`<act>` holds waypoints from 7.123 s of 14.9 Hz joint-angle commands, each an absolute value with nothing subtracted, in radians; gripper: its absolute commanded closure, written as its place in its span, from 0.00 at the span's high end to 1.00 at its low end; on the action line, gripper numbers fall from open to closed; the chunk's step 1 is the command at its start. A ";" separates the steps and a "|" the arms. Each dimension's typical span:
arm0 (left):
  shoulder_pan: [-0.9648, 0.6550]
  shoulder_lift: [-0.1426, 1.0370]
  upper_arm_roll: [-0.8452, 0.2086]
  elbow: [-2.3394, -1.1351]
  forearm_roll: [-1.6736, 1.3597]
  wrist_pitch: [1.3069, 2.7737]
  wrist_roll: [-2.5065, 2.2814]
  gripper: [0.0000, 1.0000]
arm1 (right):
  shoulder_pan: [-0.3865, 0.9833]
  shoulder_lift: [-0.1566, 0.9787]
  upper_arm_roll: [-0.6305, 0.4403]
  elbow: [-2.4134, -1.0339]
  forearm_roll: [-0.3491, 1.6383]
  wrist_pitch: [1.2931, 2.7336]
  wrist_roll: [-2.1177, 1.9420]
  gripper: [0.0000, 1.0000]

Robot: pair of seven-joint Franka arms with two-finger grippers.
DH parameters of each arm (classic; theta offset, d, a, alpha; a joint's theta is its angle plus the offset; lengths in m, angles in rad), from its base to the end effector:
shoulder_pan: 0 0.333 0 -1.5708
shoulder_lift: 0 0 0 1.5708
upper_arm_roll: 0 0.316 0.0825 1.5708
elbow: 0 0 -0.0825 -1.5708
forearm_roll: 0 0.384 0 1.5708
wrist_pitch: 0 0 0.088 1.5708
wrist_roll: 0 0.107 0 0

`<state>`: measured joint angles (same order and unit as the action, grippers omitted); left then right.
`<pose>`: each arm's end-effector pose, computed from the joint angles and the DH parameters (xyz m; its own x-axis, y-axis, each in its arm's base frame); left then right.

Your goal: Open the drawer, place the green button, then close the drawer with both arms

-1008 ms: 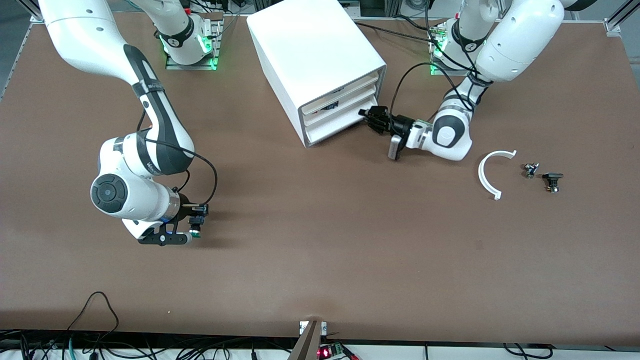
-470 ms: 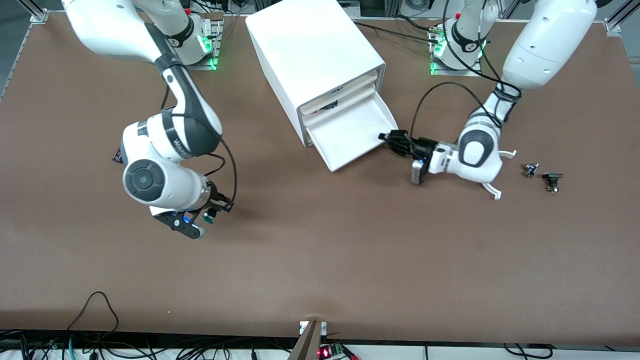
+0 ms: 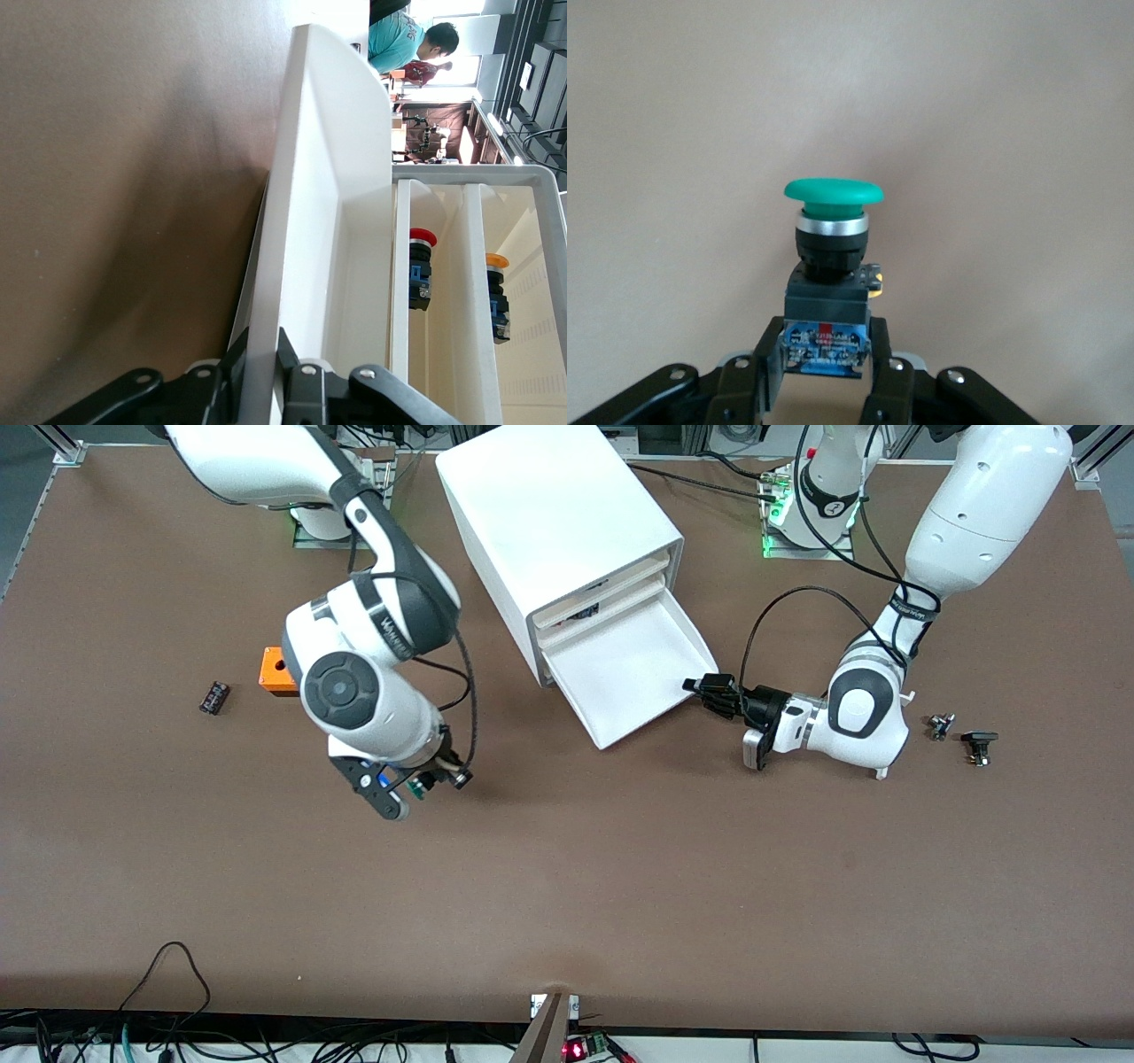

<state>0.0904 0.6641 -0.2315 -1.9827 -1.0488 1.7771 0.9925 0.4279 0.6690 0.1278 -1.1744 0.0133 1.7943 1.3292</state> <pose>0.5188 -0.1529 0.1363 0.9085 -0.4159 -0.0411 -0.0860 -0.2822 0.9555 0.6369 0.3672 0.3974 0.6908 -0.7161 -0.1000 -0.7180 -0.6957 0.0219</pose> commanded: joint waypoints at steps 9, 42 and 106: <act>0.166 0.628 -0.232 -1.637 -0.675 1.487 0.542 1.00 | 0.653 0.686 0.126 -1.144 0.028 1.937 1.695 0.00; 0.092 0.511 -0.256 -1.341 0.051 1.563 -0.311 1.00 | 0.738 0.893 0.133 -1.088 0.029 2.271 1.941 0.99; 0.041 0.563 -0.831 -2.046 0.051 2.261 -1.155 0.99 | 0.051 0.003 0.009 -1.600 0.008 1.626 0.190 0.99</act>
